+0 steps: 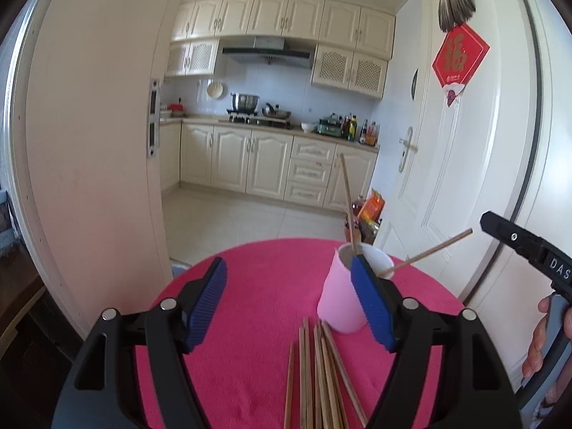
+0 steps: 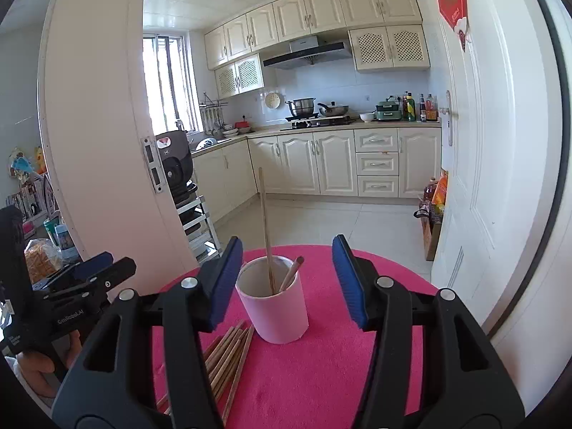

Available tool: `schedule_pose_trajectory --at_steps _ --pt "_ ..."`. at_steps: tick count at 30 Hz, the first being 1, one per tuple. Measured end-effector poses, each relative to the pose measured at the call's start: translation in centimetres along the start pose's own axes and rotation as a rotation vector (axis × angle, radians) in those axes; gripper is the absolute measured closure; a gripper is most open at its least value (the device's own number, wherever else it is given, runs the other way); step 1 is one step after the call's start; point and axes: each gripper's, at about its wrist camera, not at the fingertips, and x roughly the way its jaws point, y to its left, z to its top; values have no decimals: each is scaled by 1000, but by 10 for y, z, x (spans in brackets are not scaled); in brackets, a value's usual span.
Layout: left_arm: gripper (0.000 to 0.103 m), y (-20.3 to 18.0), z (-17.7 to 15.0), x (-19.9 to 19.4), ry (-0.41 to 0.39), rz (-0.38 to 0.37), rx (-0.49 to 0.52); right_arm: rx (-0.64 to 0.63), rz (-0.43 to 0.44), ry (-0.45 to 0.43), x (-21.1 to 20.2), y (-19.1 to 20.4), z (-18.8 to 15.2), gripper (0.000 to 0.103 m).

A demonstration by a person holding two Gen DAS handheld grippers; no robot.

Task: Organize utensils
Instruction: 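Lower both chopsticks into the pink cup and open both tools, then move the left tool back to the pile and grasp a chopstick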

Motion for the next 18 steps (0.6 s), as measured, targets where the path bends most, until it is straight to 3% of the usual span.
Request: schedule_pose_trajectory --at_steps 9,12,18 --pt "32 35 -52 23 342 -61 -56 -27 -88 29 -23 13 -15 45" --pt "32 33 -69 36 444 -64 -41 -52 -93 76 -22 20 -28 45" --pt "33 30 -100 57 552 -36 -11 -77 -49 245 3 36 -61 45"
